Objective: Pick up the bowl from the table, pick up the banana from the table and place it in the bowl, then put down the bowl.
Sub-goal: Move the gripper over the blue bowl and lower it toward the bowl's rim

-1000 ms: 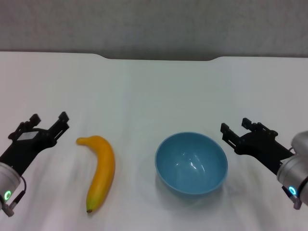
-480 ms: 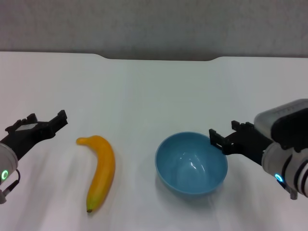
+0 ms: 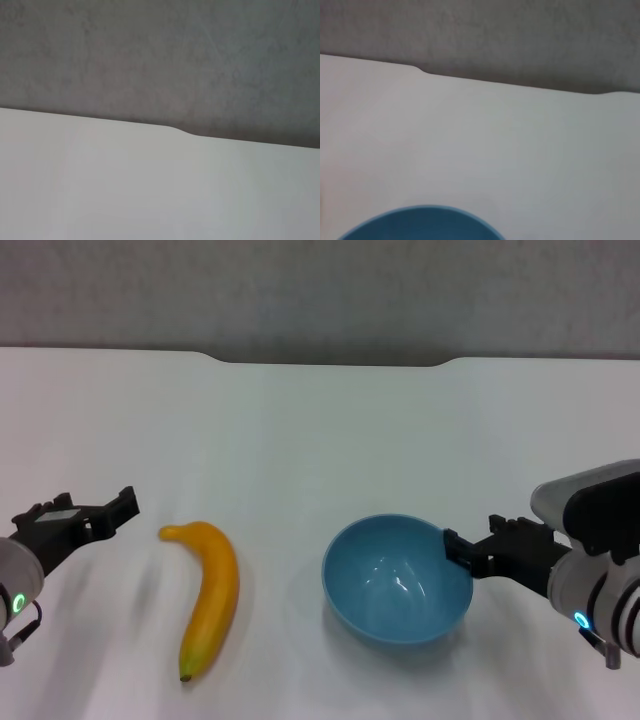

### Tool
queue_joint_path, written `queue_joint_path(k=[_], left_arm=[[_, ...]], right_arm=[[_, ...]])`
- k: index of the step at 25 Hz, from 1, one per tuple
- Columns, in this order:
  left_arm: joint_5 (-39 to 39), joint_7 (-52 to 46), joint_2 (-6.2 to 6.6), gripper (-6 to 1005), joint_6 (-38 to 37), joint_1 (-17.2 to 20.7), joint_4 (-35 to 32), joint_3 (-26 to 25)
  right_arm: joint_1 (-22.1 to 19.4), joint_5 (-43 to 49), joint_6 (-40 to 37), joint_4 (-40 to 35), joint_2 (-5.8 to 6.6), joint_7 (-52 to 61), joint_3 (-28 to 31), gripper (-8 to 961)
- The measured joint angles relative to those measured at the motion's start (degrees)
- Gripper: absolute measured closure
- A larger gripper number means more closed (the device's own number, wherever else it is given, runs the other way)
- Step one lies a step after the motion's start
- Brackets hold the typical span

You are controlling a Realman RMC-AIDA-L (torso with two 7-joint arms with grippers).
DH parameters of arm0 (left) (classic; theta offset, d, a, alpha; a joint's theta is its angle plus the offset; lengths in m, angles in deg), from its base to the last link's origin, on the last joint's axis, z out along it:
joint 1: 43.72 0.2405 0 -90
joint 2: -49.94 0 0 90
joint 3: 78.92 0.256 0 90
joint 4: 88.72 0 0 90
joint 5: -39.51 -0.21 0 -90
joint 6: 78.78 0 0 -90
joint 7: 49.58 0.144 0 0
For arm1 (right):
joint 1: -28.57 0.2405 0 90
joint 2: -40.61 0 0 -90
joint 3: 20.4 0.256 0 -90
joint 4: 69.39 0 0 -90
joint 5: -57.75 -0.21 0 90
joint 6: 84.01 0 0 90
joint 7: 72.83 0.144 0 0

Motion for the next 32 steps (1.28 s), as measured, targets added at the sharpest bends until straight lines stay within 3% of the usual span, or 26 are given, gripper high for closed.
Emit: queue_joint_path(k=[32], left_arm=[[0.32,0.47,0.00,134,-0.39,-0.15,-0.39,0.10]], right_arm=[[3.30,-2.30,-2.46,-7.83,-0.34,1.45,-3.75,313]])
